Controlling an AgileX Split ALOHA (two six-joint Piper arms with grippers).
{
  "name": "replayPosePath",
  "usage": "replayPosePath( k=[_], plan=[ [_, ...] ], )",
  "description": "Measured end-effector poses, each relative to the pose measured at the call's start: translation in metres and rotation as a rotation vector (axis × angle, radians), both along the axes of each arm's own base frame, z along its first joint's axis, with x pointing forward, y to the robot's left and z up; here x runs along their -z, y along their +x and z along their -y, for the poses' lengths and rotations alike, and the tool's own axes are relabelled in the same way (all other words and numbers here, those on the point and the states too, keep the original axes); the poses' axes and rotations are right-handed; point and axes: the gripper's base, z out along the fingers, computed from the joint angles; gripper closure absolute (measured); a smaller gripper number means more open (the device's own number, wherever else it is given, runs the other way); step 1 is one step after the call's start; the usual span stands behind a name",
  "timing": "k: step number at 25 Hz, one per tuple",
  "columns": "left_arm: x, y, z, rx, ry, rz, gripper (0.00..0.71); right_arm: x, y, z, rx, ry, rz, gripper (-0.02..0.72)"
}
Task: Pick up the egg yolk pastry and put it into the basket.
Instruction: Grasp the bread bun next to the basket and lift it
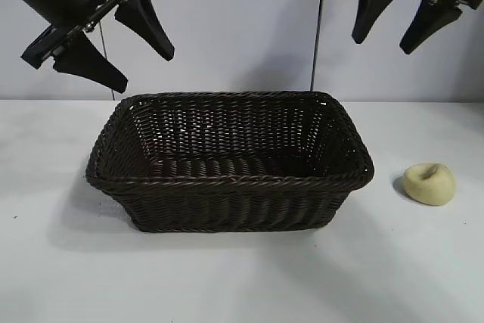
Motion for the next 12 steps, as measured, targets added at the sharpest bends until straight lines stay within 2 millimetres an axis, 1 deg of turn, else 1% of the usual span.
replayPosePath(
  k=[2,4,9,12],
  plan=[
    [0.000,0.000,0.000,-0.001,0.000,0.002,0.203,0.002,0.000,0.008,0.019,0.000,-0.006,0.188],
    [0.000,0.000,0.000,-0.001,0.000,0.002,0.203,0.010,-0.002,0.014,0.030,-0.005,-0.035,0.188],
    [0.000,0.001,0.000,-0.007,0.000,0.009,0.203,0.045,-0.013,0.023,0.031,-0.080,-0.156,0.188],
    [0.000,0.001,0.000,-0.008,0.000,0.010,0.203,0.061,-0.020,0.027,0.024,-0.123,-0.215,0.188]
  ],
)
